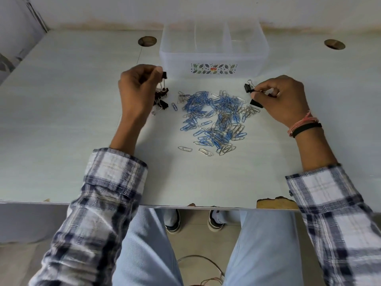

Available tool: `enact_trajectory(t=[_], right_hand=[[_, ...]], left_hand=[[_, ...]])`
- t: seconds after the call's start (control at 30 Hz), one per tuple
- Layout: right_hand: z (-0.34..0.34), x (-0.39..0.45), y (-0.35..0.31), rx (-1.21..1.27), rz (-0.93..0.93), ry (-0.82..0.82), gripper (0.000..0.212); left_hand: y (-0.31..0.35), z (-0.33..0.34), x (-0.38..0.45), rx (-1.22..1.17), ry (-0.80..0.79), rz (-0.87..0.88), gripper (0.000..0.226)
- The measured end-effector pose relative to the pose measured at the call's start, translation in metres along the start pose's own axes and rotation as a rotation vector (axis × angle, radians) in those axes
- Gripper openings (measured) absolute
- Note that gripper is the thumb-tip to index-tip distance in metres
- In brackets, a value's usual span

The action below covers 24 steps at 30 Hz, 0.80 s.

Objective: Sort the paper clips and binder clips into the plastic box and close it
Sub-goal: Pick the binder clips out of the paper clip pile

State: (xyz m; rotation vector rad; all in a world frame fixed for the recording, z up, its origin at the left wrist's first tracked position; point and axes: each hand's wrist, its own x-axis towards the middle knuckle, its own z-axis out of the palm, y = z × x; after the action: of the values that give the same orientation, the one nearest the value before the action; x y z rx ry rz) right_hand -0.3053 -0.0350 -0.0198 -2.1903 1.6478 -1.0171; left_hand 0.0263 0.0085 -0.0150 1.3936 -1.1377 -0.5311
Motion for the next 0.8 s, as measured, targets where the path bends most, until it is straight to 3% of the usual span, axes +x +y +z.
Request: enact_trajectory(t=[0.23, 0.4, 0.6, 0.8], right_hand=[[0.0, 0.0, -0.002, -0.004, -0.011, 0.006, 0.021], [0.003, 0.0, -0.001, -0.02, -0.042, -0.013, 0.027], [0.011, 0.008, 0.01, -0.043, -0.102, -0.131, 0.028], [0.009, 0.003, -0.009, -0.107, -0.044, -0.062, 0.029]], left_hand=[[-0.014, -0.006, 0.004, 0.437, -0.133, 0.057, 0.025], [-0.017, -0.011, 0.004, 0.502, -0.113, 0.055, 0.035], [-0.013, -0.002, -0.009, 0.662, -0.323, 0.182, 0.029], [-0.013, 0.0, -0.007, 0.577, -0.162, 0.177, 0.029]])
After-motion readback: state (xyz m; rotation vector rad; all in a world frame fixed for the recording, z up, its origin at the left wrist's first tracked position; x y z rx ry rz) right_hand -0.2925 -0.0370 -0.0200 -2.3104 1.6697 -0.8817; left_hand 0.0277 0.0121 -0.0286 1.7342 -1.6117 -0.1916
